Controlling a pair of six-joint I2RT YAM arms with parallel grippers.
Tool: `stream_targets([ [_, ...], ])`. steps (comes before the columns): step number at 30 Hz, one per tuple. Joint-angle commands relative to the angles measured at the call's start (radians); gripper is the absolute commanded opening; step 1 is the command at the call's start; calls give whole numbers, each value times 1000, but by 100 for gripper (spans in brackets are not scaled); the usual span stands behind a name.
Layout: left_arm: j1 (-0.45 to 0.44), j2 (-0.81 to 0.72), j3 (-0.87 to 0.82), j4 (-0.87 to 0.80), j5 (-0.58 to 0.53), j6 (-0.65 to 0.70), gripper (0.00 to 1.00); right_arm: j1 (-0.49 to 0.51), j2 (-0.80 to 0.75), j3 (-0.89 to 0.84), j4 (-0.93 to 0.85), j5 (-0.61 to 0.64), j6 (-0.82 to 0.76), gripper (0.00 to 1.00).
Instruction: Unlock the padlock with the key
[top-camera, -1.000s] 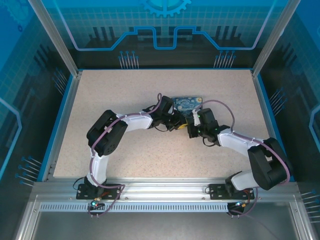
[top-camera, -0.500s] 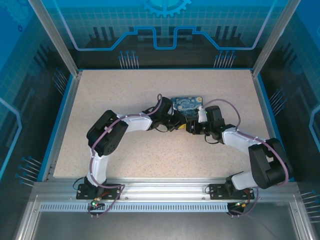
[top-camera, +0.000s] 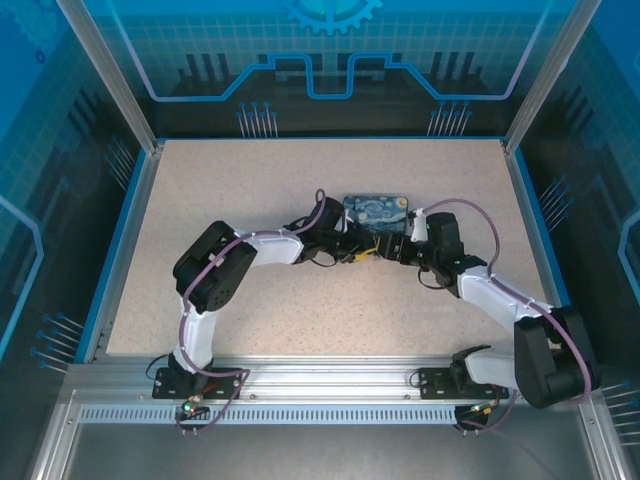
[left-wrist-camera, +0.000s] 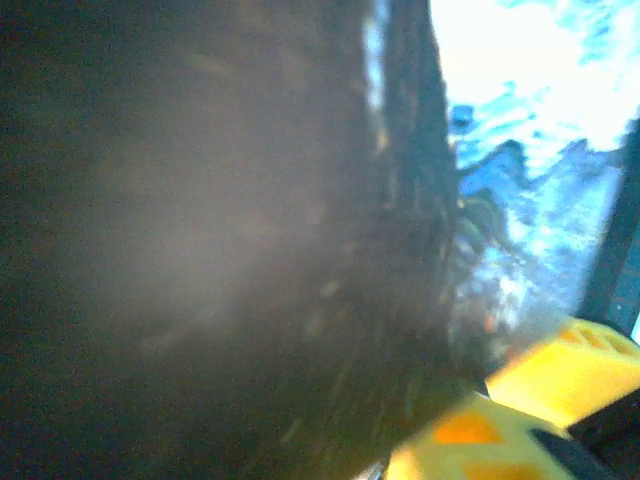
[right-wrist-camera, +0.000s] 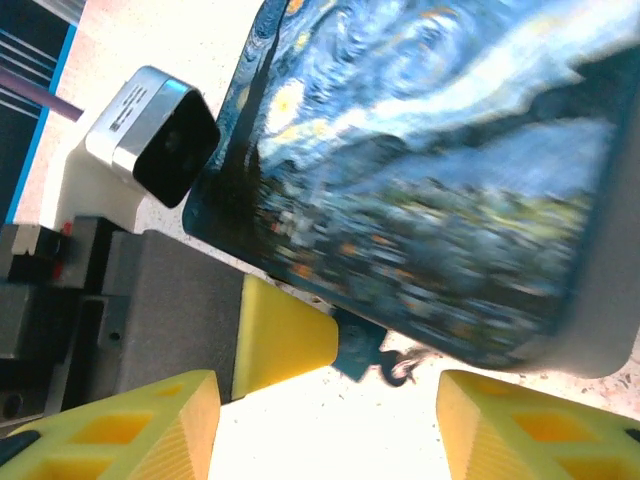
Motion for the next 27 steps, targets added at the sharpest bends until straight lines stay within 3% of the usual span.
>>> stream_targets([
  [1,-22,23,-57,-82,26,-6,39,-13,29,-28,22,-48,71,61],
  [12,-34,-45,-141,-55,-7,5,63,-22,127,-59,104,-52,127,62],
  [27,-8,-194,-173,-62,-56,11,83,-75,318,180,121,-66,98,62],
])
